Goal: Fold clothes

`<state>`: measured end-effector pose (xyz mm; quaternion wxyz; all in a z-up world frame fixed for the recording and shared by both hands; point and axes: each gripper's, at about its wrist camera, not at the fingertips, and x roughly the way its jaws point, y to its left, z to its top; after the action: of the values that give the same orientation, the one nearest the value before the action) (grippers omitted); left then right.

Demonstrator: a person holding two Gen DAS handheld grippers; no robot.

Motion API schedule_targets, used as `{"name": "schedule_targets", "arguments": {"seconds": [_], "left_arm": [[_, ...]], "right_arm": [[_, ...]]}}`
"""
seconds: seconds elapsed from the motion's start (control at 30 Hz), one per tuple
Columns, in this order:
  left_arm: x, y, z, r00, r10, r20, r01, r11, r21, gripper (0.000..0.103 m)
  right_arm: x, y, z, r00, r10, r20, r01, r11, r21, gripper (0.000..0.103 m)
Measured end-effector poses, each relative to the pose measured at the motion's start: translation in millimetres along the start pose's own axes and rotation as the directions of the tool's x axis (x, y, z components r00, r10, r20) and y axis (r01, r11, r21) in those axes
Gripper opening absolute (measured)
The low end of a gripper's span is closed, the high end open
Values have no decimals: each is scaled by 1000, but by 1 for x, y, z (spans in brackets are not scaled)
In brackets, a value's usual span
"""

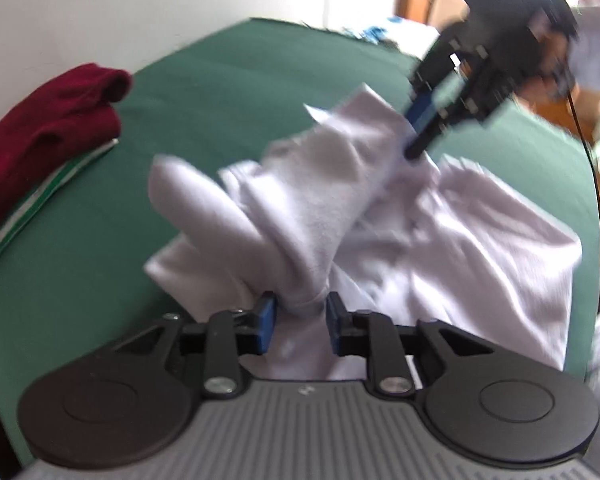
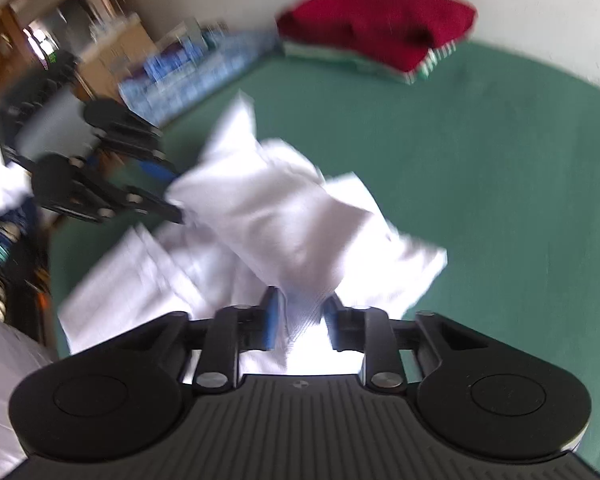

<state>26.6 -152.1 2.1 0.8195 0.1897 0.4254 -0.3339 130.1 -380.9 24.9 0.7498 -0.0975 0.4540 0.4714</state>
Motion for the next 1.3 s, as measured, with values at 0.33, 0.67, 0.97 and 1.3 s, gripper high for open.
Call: {"name": "schedule_targets", "arguments": {"seconds": [0.33, 0.67, 0.97, 1.3], "left_arm": [[-14, 7, 15, 989, 51, 137, -23, 979, -201, 64], [-17, -12, 0, 994, -10, 110, 38, 967, -253, 6], [-4, -21, -13, 999, 6, 36, 3, 973, -231, 7], [24, -11, 14, 1000, 21, -6, -22, 985, -170, 30]], "right_arm": [[-25, -11, -19, 958, -84, 273, -21, 932, 363, 57], [-15, -7, -30, 972, -17, 233, -76, 920, 386, 11], [-16, 13, -48, 970, -62, 236, -13, 953, 302, 45], [8, 25, -47, 970, -84, 228, 19, 962, 271, 5]]}}
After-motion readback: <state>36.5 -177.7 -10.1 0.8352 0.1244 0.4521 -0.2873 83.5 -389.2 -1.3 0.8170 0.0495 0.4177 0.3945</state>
